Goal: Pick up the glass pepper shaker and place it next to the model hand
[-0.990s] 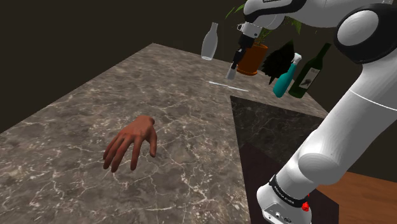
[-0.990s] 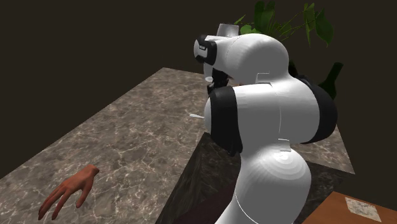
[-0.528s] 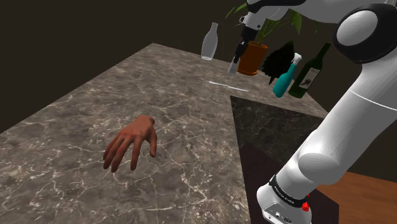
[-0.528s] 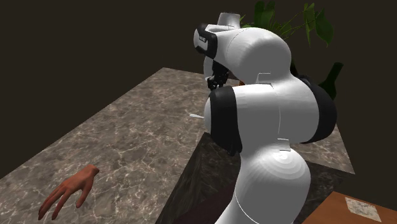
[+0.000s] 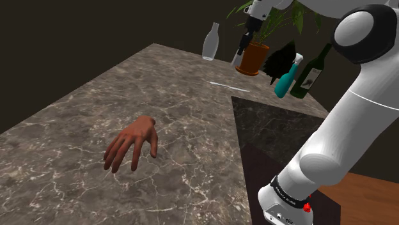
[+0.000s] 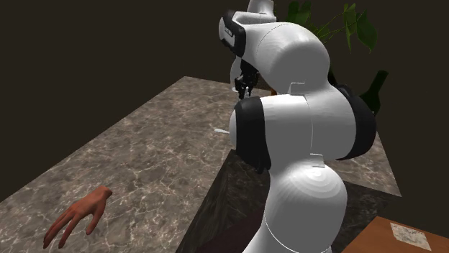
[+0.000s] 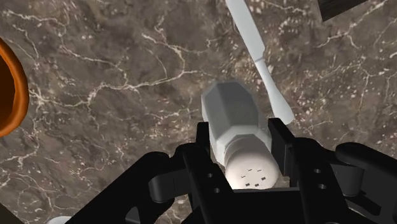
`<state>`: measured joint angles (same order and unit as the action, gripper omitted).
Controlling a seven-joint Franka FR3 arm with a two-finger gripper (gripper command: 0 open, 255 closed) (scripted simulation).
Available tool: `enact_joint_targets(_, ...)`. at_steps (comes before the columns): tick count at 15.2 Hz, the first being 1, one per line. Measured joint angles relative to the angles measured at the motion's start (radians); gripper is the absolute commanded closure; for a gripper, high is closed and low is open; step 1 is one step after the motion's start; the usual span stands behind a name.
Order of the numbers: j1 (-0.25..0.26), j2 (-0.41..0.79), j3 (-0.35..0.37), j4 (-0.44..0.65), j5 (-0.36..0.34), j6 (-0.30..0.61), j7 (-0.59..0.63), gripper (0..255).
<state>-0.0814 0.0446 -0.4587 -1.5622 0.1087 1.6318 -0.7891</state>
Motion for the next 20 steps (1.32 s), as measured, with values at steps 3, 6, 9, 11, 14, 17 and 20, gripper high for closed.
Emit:
enact_joint_targets(3,-0.004,0.013,-0.003,0.059,0.006,-0.047,0.0,255)
enact_joint_targets(6,-0.009,0.026,-0.006,0.113,0.012,-0.09,-0.003,255)
enact_joint_targets(9,-0.014,0.048,-0.009,0.183,0.023,-0.141,-0.004,255)
enact_joint_targets(11,-0.018,0.058,-0.011,0.221,0.028,-0.17,-0.004,255)
enact_joint_targets(14,-0.014,0.057,-0.008,0.246,0.028,-0.196,0.006,255)
enact_joint_targets(17,0.026,-0.033,0.019,0.154,-0.014,-0.179,0.062,255)
enact_joint_targets(20,0.067,-0.156,0.066,0.013,-0.065,-0.144,0.143,255)
